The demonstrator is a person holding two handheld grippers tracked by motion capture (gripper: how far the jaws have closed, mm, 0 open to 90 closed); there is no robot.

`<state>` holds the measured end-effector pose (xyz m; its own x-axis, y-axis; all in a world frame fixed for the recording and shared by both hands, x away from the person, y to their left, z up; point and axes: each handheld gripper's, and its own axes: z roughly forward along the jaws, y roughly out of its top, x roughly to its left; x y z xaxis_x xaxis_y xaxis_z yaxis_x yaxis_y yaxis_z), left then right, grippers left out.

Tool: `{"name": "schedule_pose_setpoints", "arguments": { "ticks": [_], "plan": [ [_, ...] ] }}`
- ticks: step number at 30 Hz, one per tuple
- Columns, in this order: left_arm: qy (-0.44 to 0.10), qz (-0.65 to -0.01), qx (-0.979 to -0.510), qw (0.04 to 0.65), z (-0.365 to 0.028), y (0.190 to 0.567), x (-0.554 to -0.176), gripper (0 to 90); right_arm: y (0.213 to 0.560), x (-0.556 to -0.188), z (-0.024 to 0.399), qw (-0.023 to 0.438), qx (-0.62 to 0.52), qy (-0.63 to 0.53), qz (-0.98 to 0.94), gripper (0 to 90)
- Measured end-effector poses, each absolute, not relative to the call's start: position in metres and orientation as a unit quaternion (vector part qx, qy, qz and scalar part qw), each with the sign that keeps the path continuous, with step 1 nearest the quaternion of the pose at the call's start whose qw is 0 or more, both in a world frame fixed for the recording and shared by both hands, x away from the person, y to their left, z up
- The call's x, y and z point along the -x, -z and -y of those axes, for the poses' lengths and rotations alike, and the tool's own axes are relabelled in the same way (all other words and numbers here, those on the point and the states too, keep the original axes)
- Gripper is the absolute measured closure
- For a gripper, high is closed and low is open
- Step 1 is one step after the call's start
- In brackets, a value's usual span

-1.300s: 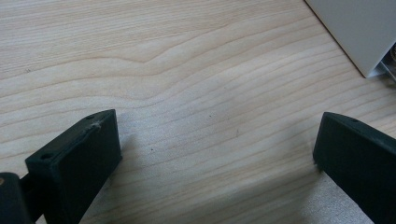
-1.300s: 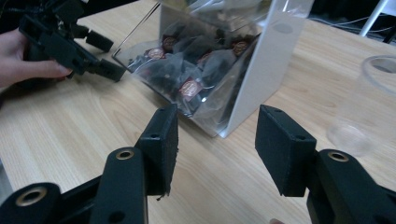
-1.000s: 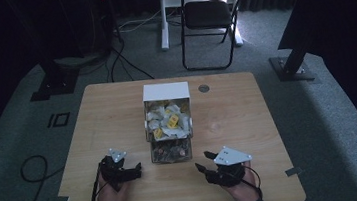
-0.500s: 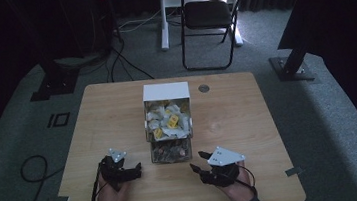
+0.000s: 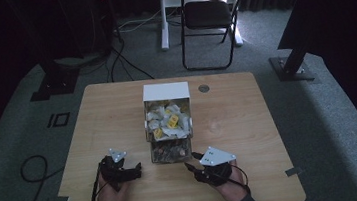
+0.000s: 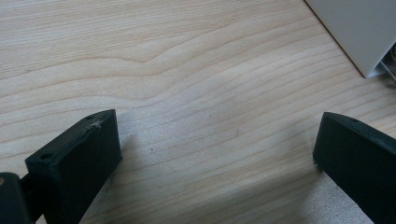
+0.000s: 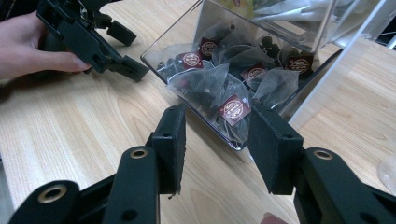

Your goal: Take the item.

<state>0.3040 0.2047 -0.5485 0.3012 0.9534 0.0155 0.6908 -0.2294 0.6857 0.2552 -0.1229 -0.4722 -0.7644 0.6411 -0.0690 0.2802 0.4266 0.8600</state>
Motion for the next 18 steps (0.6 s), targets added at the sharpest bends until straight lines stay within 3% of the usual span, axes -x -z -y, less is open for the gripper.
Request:
{"name": "schedule_pose_setpoints", "arguments": {
  "ticks": [18],
  "plan": [
    [-0.224, -0.547, -0.751, 0.293, -0.205, 0.548, -0.304, 1.2, 0.483, -0.269, 0.099, 0.182, -0.266, -0.453, -0.831, 57.6]
  ]
}}
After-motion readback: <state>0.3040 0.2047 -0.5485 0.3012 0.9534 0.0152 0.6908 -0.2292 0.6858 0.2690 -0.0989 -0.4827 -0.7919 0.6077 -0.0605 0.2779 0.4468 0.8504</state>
